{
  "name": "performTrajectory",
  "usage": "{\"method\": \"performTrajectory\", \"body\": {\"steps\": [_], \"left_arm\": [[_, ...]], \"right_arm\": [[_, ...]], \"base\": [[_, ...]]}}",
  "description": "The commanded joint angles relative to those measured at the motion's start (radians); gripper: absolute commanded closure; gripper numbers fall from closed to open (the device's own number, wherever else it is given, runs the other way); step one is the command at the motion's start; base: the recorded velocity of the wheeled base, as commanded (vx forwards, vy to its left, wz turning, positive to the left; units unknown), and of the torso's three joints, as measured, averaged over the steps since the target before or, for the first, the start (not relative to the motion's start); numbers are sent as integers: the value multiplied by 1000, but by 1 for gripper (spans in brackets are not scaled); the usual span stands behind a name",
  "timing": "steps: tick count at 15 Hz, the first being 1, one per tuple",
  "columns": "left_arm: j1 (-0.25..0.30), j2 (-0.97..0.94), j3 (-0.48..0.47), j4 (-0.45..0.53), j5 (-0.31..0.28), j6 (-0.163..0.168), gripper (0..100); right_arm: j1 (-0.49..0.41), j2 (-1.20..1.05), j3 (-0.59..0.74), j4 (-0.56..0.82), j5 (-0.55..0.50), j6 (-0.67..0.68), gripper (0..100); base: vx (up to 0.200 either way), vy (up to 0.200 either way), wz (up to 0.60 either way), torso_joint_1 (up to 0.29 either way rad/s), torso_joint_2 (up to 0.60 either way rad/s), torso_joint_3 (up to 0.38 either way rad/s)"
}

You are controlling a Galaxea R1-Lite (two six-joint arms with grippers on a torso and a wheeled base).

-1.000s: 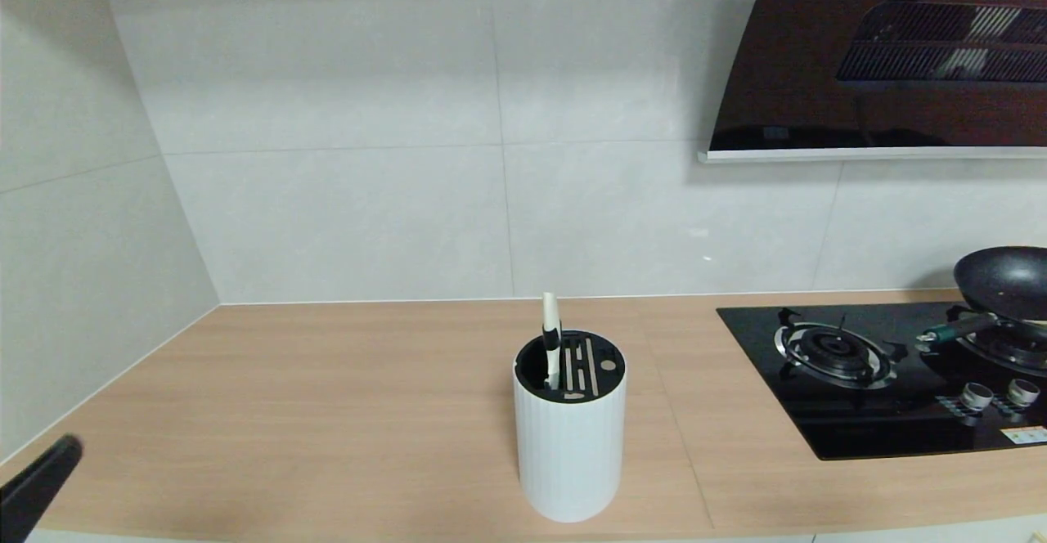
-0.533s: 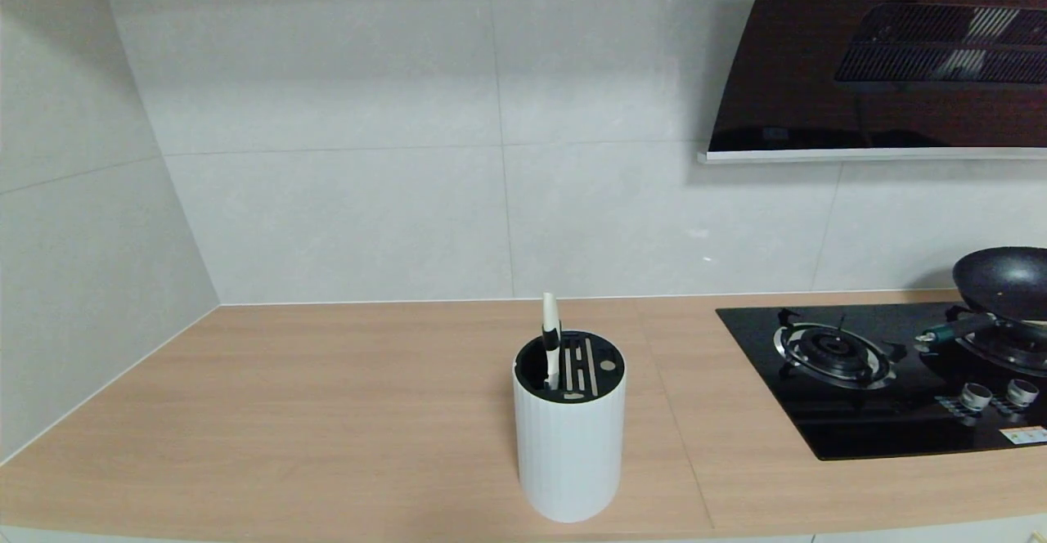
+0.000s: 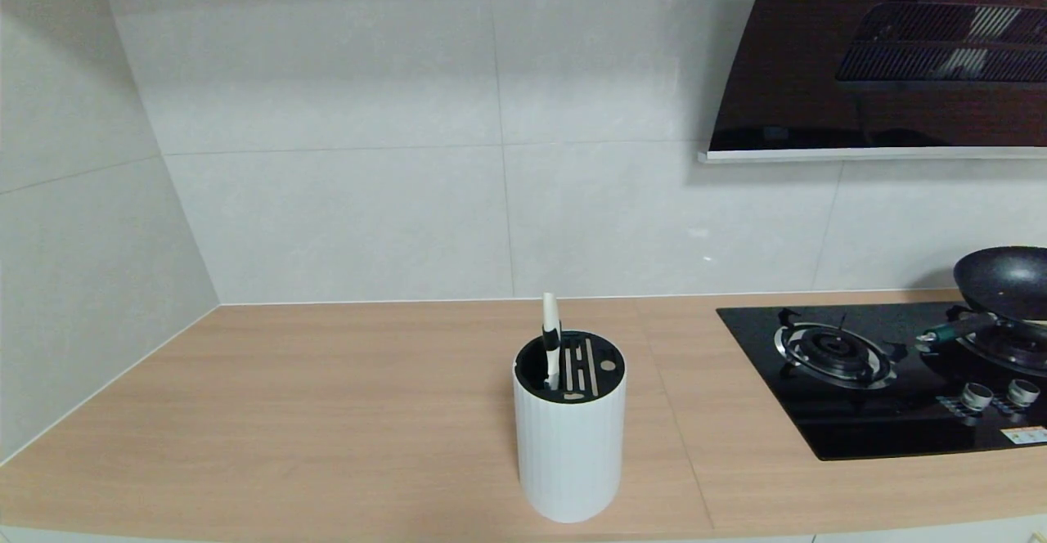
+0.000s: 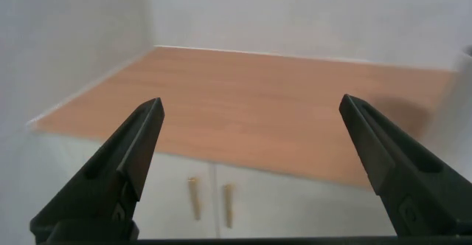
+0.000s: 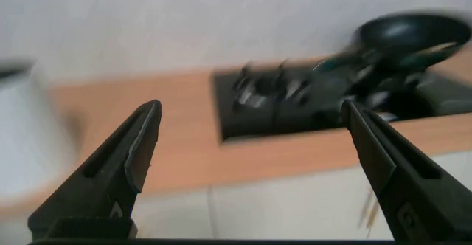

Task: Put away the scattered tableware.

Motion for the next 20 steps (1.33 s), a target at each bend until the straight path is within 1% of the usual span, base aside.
{"method": "performTrajectory", "body": {"steps": [1,2,3,5,7,10,11,12,13,14,15,16,17,18,19,20], "left_arm": [[1,0,13,-3,-40,0,0],[1,0,10,-2,-67,-4,0],[1,0,10,-2,-78,-7,0],[1,0,11,-3,-66,-7,0],[1,0,11,-3,-60,-23,0],[1,0,11,-3,-53,-19,0],[2,2,20,-15,-34,-33,0],[2,2,22,-18,-1,-36,0],[2,0,23,-22,-4,-23,0],[1,0,34,-35,-60,47,0],[1,0,34,-34,-119,75,0],[-1,8,34,-34,-135,79,0],[-6,40,46,-32,-164,61,0],[-6,86,48,-34,-172,29,0],[-1,121,48,-34,-167,6,0],[10,38,48,-34,-168,32,0]], "right_arm": [[1,0,9,0,9,0,0],[1,0,9,0,8,1,0],[1,0,9,0,8,1,0],[1,0,9,0,8,3,0],[1,0,9,0,8,3,0],[1,0,9,0,9,3,0],[1,0,9,0,8,3,0],[1,0,9,0,8,1,0],[1,0,9,0,8,1,0],[1,0,9,0,9,1,0],[1,0,9,0,8,1,0],[1,0,9,0,8,1,0],[1,0,9,-2,9,1,0],[1,0,9,0,9,1,0],[1,0,9,0,9,0,0],[1,0,9,0,8,1,0]], "base": [[0,0,0,0,0,0],[0,0,0,0,0,0],[0,0,0,0,0,0],[0,0,0,0,0,0],[0,0,0,0,0,0],[0,0,0,0,0,0],[0,0,0,0,0,0],[0,0,0,0,0,0],[0,0,0,0,0,0],[0,0,0,0,0,0],[0,0,0,0,0,0],[0,0,0,0,0,0],[0,0,0,0,0,0],[0,0,0,0,0,0],[0,0,0,0,0,0],[0,0,0,0,0,0]]}}
